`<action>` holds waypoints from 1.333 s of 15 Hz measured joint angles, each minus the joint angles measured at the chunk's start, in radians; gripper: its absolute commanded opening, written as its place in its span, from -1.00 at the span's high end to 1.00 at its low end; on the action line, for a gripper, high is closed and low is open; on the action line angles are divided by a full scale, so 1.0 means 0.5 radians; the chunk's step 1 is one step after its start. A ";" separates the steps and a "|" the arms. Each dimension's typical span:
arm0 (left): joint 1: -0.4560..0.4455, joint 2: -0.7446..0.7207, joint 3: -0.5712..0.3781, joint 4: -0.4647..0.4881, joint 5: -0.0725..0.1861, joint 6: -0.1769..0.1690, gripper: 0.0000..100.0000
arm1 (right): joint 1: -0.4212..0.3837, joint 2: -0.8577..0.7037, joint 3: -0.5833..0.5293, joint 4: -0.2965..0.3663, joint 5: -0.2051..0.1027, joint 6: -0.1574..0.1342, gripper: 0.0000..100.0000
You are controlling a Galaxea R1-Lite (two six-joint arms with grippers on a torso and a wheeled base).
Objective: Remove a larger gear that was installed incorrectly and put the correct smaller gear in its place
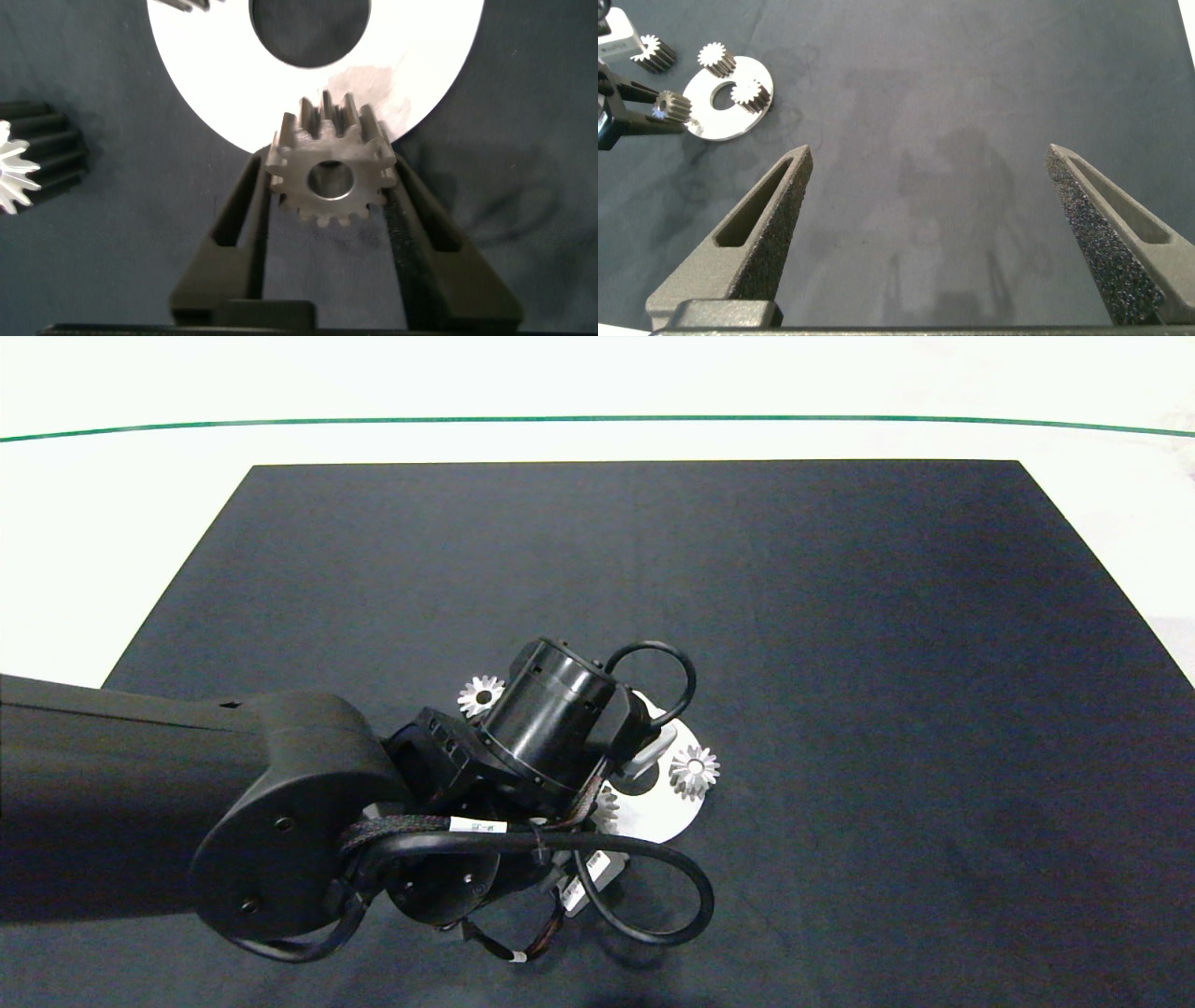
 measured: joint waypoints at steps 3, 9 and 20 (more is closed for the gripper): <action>-0.001 -0.006 0.006 0.005 -0.001 0.000 -1.00 | -0.001 0.001 -0.003 -0.003 0.000 -0.001 -1.00; 0.001 -0.115 0.008 0.081 0.001 0.001 -1.00 | -0.004 0.002 -0.005 -0.003 0.000 0.000 -1.00; 0.116 -0.247 -0.038 0.117 0.031 0.114 -1.00 | -0.003 0.006 -0.003 -0.006 0.000 0.000 -1.00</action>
